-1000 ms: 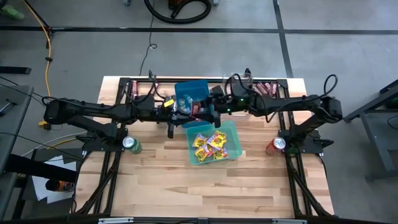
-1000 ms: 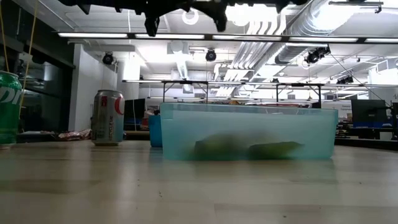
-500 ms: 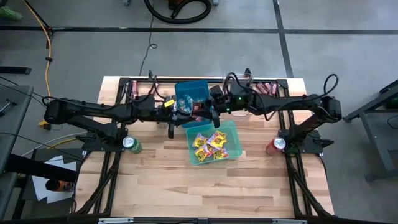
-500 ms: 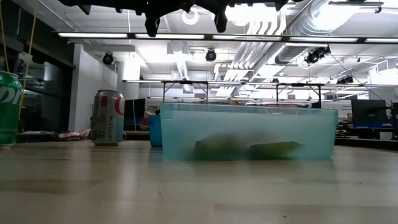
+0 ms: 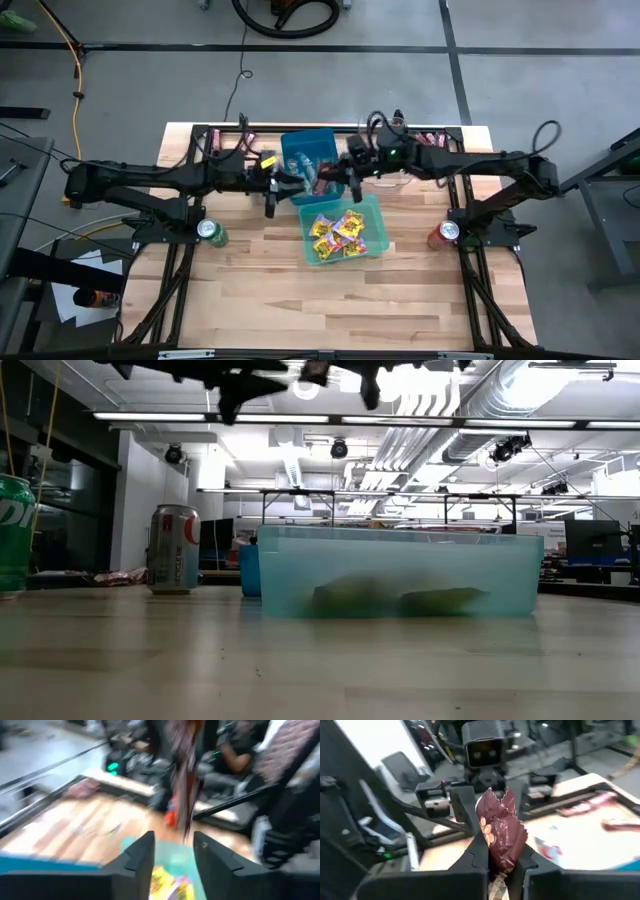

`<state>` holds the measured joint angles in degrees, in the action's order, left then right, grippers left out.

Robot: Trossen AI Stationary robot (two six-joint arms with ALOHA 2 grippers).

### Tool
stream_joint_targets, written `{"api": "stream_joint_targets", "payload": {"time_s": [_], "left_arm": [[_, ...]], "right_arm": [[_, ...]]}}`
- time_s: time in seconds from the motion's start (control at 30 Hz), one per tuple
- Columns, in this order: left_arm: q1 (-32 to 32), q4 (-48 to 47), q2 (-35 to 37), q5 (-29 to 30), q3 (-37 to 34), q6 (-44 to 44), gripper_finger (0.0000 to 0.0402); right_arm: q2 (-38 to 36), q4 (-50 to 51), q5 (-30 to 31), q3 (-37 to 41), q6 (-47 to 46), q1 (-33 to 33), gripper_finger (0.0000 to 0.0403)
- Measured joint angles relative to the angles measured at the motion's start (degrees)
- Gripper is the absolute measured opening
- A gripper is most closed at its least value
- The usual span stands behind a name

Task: Sort candy
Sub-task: Put the brown candy into the transparent bin

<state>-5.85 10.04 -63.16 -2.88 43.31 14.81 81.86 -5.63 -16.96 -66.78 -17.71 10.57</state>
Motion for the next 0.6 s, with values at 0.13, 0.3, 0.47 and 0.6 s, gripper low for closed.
{"api": "stream_joint_targets", "payload": {"time_s": [0.13,0.3,0.47,0.6], "left_arm": [[-1.51,-9.57,5.84,6.08,0.0,-2.35,0.0164],[-3.45,-19.18,11.74,14.79,0.0,-2.44,0.0195],[-5.11,-20.62,13.33,16.78,-0.02,0.53,0.0201],[-5.13,-20.23,13.17,16.97,-0.02,1.52,0.0201]], "right_arm": [[-5.71,11.74,3.04,0.0,3.38,2.66,0.0017],[-12.5,30.11,11.04,0.05,7.4,4.47,0.0015],[-15.72,42.19,17.67,0.09,8.77,5.57,0.001],[-15.44,46.1,23.31,0.11,8.74,8.47,0.0014]]}}
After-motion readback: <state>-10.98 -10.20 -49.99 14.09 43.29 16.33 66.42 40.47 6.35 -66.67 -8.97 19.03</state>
